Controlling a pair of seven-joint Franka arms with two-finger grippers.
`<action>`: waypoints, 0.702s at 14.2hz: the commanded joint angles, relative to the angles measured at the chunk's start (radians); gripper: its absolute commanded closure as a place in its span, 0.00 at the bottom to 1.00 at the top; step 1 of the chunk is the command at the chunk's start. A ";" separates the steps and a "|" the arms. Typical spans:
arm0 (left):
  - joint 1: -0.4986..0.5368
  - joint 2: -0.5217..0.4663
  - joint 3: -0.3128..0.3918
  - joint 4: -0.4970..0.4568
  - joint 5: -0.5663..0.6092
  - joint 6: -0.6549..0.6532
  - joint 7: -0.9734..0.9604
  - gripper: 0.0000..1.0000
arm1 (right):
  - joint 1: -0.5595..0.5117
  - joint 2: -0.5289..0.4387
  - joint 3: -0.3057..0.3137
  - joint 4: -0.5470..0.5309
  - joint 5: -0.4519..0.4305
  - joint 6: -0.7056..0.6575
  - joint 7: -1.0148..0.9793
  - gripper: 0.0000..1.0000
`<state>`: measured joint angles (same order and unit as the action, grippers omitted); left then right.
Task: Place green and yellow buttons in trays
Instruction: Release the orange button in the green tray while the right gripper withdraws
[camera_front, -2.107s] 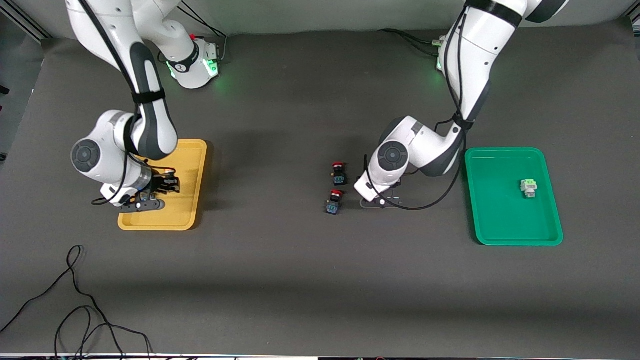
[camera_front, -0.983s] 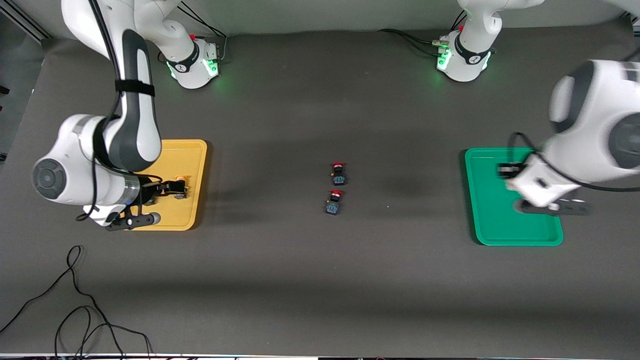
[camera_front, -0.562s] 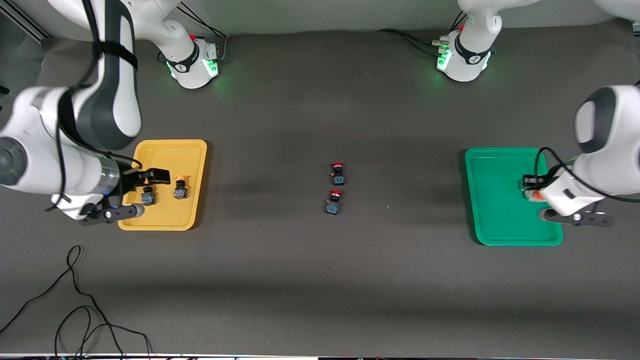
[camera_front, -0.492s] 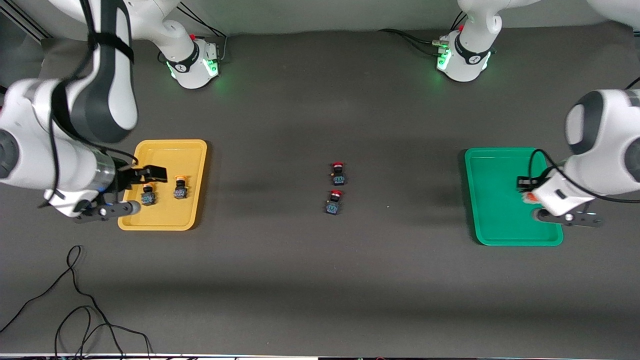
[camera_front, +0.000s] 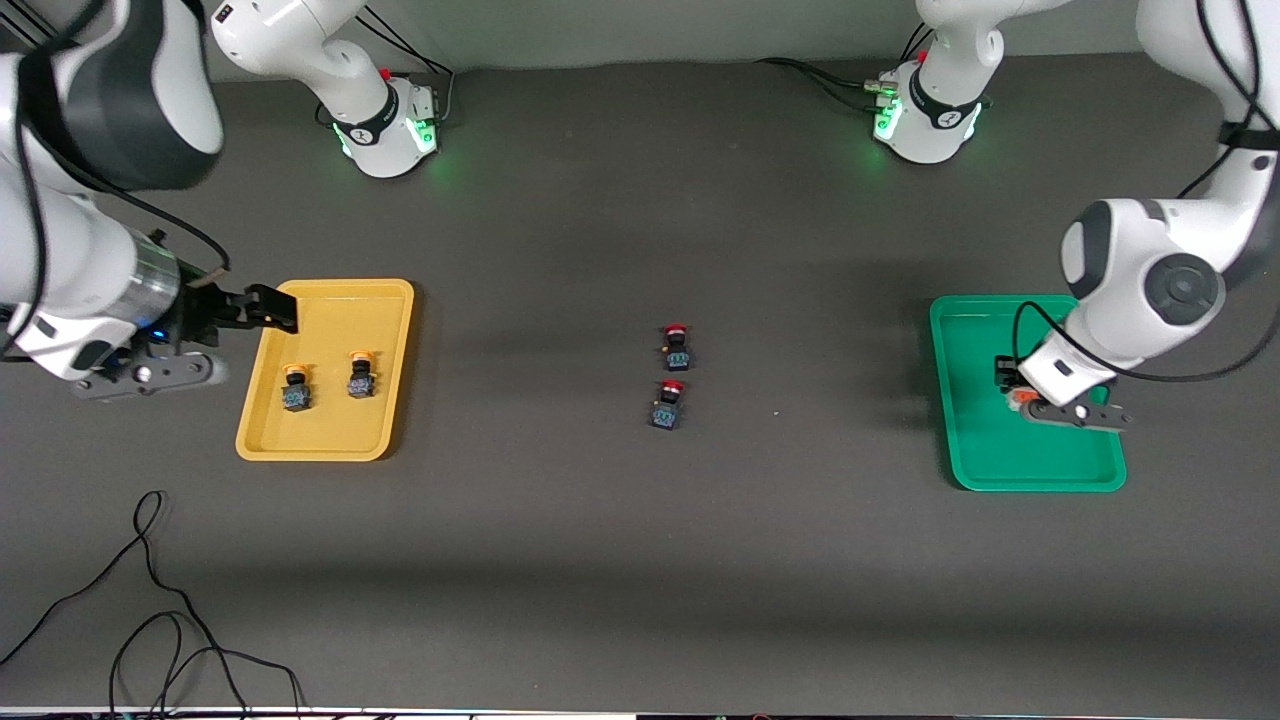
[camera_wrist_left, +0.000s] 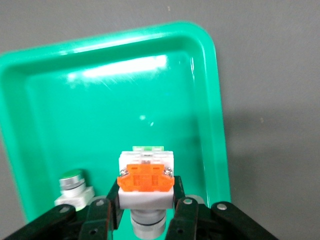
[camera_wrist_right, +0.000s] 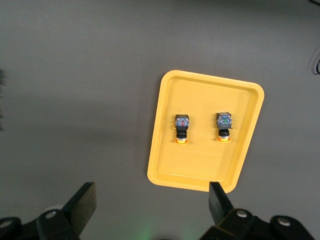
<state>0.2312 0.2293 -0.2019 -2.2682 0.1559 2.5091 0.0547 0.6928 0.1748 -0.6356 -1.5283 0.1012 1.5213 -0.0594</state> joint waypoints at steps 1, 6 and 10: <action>0.007 -0.035 -0.007 -0.149 0.007 0.151 -0.004 1.00 | -0.212 -0.075 0.192 -0.033 -0.034 -0.007 0.029 0.00; 0.007 0.005 -0.007 -0.177 0.007 0.209 -0.003 1.00 | -0.590 -0.141 0.509 -0.078 -0.066 -0.003 0.030 0.00; 0.017 0.045 0.001 -0.174 0.007 0.215 -0.003 1.00 | -0.684 -0.149 0.582 -0.079 -0.078 0.000 0.030 0.00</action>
<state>0.2350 0.2585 -0.2015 -2.4336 0.1559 2.6956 0.0542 0.0255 0.0528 -0.0795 -1.5813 0.0482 1.5116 -0.0565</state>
